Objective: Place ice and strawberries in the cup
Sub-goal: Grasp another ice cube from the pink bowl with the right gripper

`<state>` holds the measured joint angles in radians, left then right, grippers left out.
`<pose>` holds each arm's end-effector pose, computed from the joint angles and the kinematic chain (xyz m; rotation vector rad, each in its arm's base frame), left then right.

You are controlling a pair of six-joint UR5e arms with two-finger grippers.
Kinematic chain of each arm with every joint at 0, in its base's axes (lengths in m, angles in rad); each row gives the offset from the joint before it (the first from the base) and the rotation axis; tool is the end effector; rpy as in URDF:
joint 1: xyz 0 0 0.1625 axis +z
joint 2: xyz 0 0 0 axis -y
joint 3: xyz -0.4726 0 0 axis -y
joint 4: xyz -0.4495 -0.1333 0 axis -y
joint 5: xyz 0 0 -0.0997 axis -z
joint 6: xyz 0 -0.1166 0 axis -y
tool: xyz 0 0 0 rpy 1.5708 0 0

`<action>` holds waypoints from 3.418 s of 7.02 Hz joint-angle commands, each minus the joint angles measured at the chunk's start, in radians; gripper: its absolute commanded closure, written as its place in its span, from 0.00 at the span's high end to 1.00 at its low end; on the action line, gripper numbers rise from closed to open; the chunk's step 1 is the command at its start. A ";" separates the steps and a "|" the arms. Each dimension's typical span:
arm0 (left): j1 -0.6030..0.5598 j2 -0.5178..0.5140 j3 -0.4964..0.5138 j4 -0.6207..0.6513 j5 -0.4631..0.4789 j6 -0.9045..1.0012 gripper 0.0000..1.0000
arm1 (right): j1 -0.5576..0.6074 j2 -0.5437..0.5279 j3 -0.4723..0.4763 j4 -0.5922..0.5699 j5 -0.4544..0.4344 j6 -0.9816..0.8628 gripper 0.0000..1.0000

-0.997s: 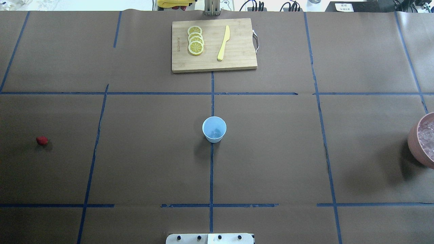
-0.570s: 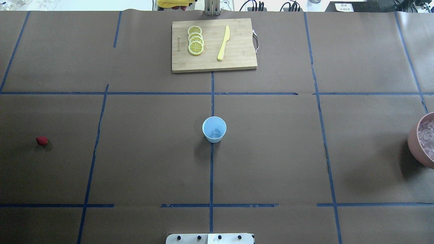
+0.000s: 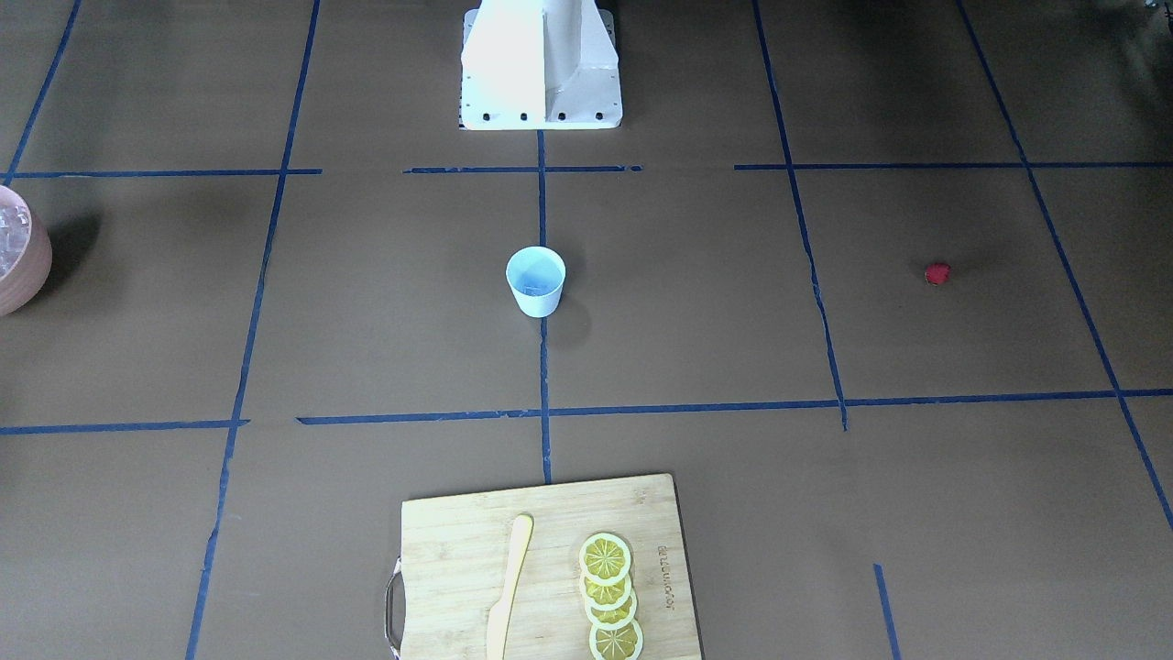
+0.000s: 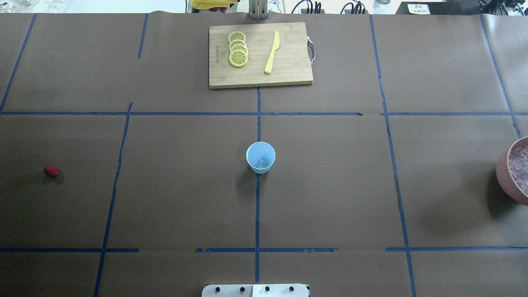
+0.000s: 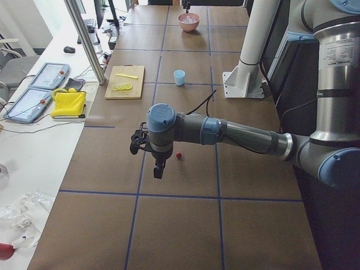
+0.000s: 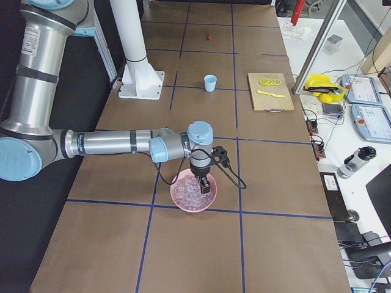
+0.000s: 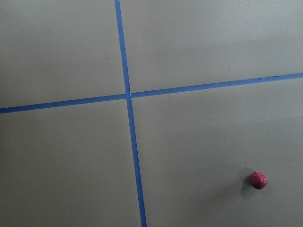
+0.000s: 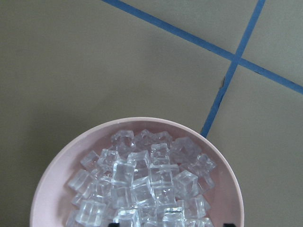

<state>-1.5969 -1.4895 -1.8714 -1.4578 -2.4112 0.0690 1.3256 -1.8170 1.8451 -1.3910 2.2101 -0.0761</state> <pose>-0.0597 -0.5064 0.6025 0.1398 0.8341 0.0850 -0.0477 -0.4530 0.6792 0.1471 -0.6555 -0.3756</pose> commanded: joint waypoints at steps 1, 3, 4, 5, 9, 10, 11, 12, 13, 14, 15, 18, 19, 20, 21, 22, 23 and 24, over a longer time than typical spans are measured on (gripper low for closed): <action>0.002 0.000 0.000 -0.001 -0.003 0.000 1.00 | -0.035 0.001 -0.006 -0.002 -0.029 -0.001 0.64; 0.003 0.000 0.000 -0.004 -0.003 0.000 1.00 | -0.040 -0.001 -0.026 -0.002 -0.030 -0.002 0.58; 0.006 0.000 0.000 -0.004 -0.003 0.000 1.00 | -0.040 -0.001 -0.033 -0.002 -0.032 -0.002 0.55; 0.006 0.000 0.000 -0.004 -0.003 0.000 1.00 | -0.054 -0.001 -0.038 -0.002 -0.046 -0.002 0.55; 0.006 0.000 0.000 -0.004 -0.003 0.000 1.00 | -0.072 -0.004 -0.055 -0.002 -0.050 -0.001 0.55; 0.006 0.000 0.000 -0.004 -0.003 0.000 1.00 | -0.072 -0.004 -0.061 -0.002 -0.050 -0.002 0.55; 0.006 0.000 0.000 -0.006 -0.003 0.000 1.00 | -0.074 -0.004 -0.063 -0.002 -0.050 -0.001 0.55; 0.006 0.002 0.000 -0.006 -0.003 0.000 1.00 | -0.075 -0.002 -0.064 -0.002 -0.052 -0.001 0.55; 0.008 0.002 0.000 -0.006 -0.003 0.000 1.00 | -0.086 0.001 -0.070 -0.002 -0.055 0.001 0.55; 0.008 0.002 0.000 -0.004 -0.003 0.000 1.00 | -0.094 0.004 -0.070 -0.002 -0.069 0.002 0.55; 0.008 0.002 0.000 -0.004 -0.003 0.000 1.00 | -0.095 0.004 -0.073 -0.002 -0.069 0.001 0.55; 0.008 0.002 0.000 -0.006 -0.003 0.002 1.00 | -0.103 0.004 -0.081 0.000 -0.070 0.002 0.55; 0.008 0.002 0.000 -0.006 -0.003 0.002 1.00 | -0.103 0.005 -0.081 0.000 -0.070 0.001 0.55; 0.008 0.002 0.000 -0.006 -0.003 0.002 1.00 | -0.103 0.005 -0.083 0.000 -0.072 0.001 0.53; 0.008 0.002 -0.005 -0.004 -0.003 0.002 1.00 | -0.103 0.005 -0.083 0.000 -0.075 0.001 0.53; 0.008 0.002 -0.006 -0.003 -0.003 0.002 1.00 | -0.108 0.005 -0.083 0.000 -0.075 0.001 0.53; 0.008 0.012 -0.009 -0.007 -0.003 0.002 1.00 | -0.111 0.005 -0.084 0.000 -0.076 0.001 0.53; 0.008 0.014 -0.009 -0.007 -0.003 0.002 1.00 | -0.112 0.005 -0.086 0.000 -0.076 0.002 0.53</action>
<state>-1.5892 -1.4805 -1.8793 -1.4636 -2.4145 0.0706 1.2160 -1.8116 1.7611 -1.3913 2.1344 -0.0749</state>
